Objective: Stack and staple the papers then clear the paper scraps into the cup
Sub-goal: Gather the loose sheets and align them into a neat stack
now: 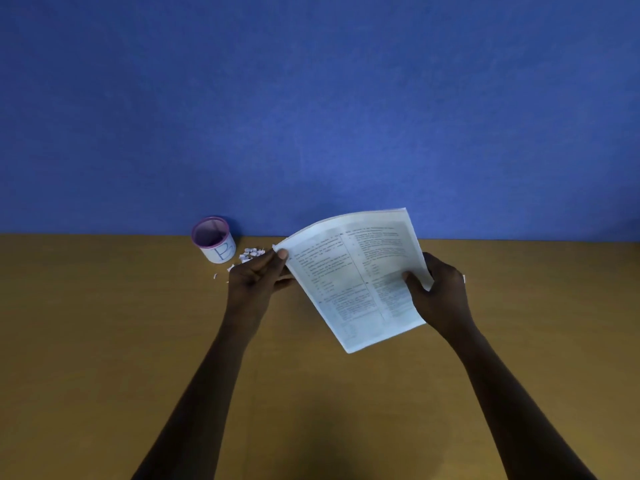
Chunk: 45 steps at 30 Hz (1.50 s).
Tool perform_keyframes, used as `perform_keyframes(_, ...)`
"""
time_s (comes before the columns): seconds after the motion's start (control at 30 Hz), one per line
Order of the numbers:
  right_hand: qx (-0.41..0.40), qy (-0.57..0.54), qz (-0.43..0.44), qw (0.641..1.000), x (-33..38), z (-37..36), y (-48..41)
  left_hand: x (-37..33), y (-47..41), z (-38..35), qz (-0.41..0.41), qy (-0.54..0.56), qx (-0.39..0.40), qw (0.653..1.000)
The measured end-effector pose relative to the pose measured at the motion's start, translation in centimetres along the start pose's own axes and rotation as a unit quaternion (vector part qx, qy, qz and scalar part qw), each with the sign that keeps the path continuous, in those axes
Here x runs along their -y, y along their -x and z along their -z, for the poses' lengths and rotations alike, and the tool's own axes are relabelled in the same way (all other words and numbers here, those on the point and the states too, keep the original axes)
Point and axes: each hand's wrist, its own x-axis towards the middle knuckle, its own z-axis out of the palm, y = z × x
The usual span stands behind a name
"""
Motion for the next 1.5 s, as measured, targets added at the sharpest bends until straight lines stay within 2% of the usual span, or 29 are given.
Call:
perform_keyframes(0.3, 0.018, 0.007, -0.016, 1.000, -0.4, -0.2, 0.3, 0.3, 0.1, -0.3, 0.045, 0.039, -0.041, 0.997)
perform_keyframes(0.4, 0.021, 0.037, 0.016, 0.999, -0.2, 0.2, 0.2, 0.8, -0.1, 0.1, 0.047, 0.015, -0.064, 0.997)
perform_keyframes(0.47, 0.021, 0.078, 0.064, 0.995, 0.0, 0.5, -0.2, 0.8, 0.1, 0.4, -0.012, -0.035, -0.073, 0.997)
perform_keyframes(0.53, 0.033, 0.115, 0.099, 0.988, 0.5, 0.7, -0.6, 0.6, 0.4, 0.8, -0.112, -0.126, -0.038, 0.985)
perform_keyframes(0.6, 0.047, 0.159, 0.117, 0.979, 1.5, 0.8, -0.7, 0.2, 0.4, 0.6, -0.199, -0.250, 0.033, 0.947)
perform_keyframes(0.67, 0.062, 0.209, 0.133, 0.967, 2.4, 0.6, -0.6, -0.1, 0.4, -0.2, -0.230, -0.320, 0.095, 0.914)
perform_keyframes(0.8, 0.112, 0.295, 0.172, 0.933, 3.4, -0.9, -0.4, 0.8, 0.6, -1.8, -0.214, -0.291, 0.111, 0.926)
perform_keyframes(0.87, 0.156, 0.300, 0.162, 0.927, 3.4, -1.7, -0.3, 1.8, 0.5, -1.9, -0.185, -0.276, 0.101, 0.938)
perform_keyframes(0.97, 0.157, 0.300, 0.181, 0.923, 3.1, -1.5, -0.3, 3.6, 0.5, -1.5, -0.150, -0.285, 0.086, 0.943)
perform_keyframes(1.03, 0.166, 0.303, 0.166, 0.924, 2.2, -0.8, -0.7, 4.5, 0.9, -1.1, -0.130, -0.275, 0.071, 0.950)
perform_keyframes(1.17, 0.172, 0.222, 0.061, 0.958, -1.7, 1.5, -1.4, 5.9, 0.8, 0.2, -0.105, -0.255, 0.036, 0.960)
perform_keyframes(1.27, 0.157, 0.109, 0.032, 0.981, -4.8, 2.4, -1.0, 7.1, 0.7, 1.0, -0.085, -0.253, 0.025, 0.963)
perform_keyframes(1.37, 0.145, 0.023, -0.034, 0.989, -6.2, 1.5, 0.2, 8.1, 0.8, 1.1, -0.065, -0.239, 0.020, 0.969)
perform_keyframes(1.5, 0.073, -0.114, -0.125, 0.983, -7.0, -0.7, 1.9, 8.5, 1.0, 0.5, -0.043, -0.207, 0.020, 0.977)
